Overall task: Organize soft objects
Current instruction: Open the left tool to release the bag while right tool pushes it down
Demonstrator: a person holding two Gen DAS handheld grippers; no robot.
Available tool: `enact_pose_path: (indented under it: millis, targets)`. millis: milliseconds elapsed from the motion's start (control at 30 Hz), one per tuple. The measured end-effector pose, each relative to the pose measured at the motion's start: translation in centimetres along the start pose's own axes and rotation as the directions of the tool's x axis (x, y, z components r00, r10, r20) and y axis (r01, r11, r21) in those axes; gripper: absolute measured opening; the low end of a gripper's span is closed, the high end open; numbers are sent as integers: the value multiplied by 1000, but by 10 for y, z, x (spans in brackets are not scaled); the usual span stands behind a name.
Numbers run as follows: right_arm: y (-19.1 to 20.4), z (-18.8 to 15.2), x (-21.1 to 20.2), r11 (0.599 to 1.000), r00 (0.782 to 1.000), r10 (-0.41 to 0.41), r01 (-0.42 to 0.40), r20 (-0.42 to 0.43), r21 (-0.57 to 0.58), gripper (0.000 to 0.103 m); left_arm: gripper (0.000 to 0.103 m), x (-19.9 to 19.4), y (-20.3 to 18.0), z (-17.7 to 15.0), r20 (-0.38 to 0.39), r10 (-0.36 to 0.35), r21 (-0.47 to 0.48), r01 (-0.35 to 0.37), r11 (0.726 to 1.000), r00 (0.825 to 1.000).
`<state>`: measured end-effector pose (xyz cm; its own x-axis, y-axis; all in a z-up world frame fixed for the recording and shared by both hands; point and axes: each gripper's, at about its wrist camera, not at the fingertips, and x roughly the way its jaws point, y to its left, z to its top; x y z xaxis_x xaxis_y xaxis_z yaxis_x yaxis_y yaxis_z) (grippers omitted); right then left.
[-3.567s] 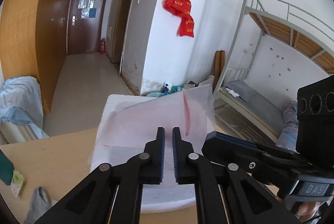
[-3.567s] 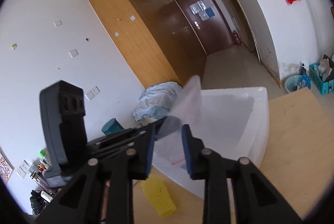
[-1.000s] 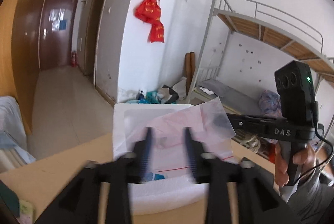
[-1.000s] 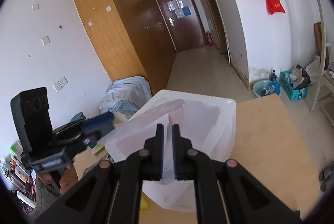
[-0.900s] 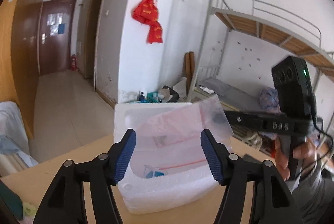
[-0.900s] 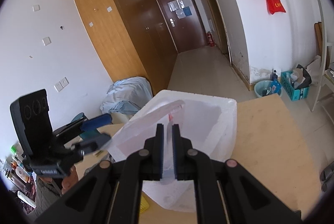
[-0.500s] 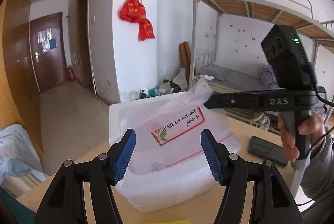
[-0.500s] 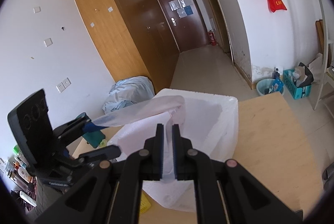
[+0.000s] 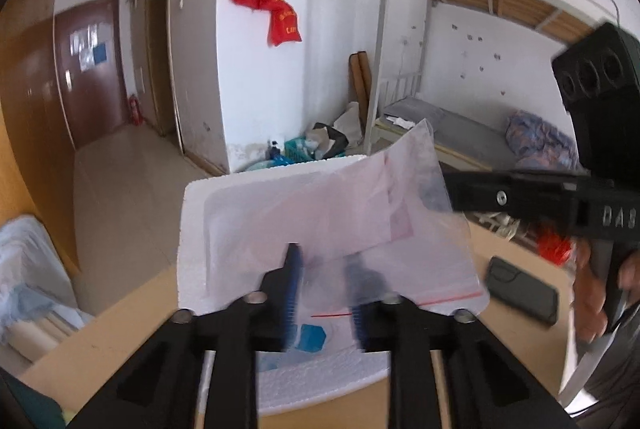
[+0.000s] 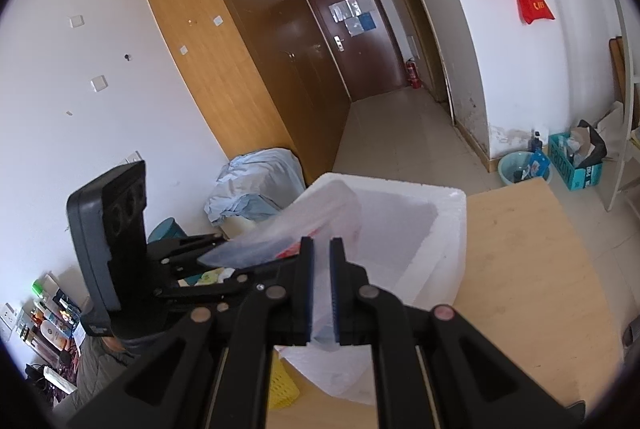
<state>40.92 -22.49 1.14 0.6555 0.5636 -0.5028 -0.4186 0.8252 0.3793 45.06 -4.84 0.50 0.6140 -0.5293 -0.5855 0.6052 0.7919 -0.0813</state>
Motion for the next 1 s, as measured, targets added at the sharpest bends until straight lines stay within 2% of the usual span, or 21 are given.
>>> enact_pose_path:
  millis: [67,233,433,567,633,667,700,800,900,1000]
  targets:
    - [1,0,-2,1000,1000,2,-2,5,-1,10,13,0,-1,2,-8,-12,-14,12,1000,1000]
    - [6,3,-7,1000,1000,15,-15,20,-9,10,12,-9,0,2,4,-81,-71,81,994,997]
    - [9,5,6,1000,1000,0,0,-6,-8,10,12,-4,2,-1,-30,-46,-89,43,995,999]
    - [9,0,17,1000,999,-26,25,-37,-16,10,13,-5,-1,-7,-24,10,-63,-12,998,1000]
    - [10,-1,18,999,998,-40,39,-42,-25,10,16,-9,-3,-10,-6,33,-40,-34,999,999]
    - [9,-2,19,999,998,-46,45,-44,-24,10,26,-11,-3,-11,-5,33,-37,-33,999,999]
    - [8,-2,20,998,997,-53,52,-48,-21,10,41,-12,-3,-12,-5,39,-36,-39,999,999]
    - [4,-1,22,998,996,-63,62,-63,-11,12,67,-25,-5,-16,33,53,-21,-52,998,998]
    - [3,-1,23,996,994,-93,91,-61,-25,14,82,-38,-5,-18,65,61,-21,-60,998,996]
    - [-1,-1,27,995,992,-101,101,-78,-2,14,83,-47,0,-19,79,90,-41,-87,995,993]
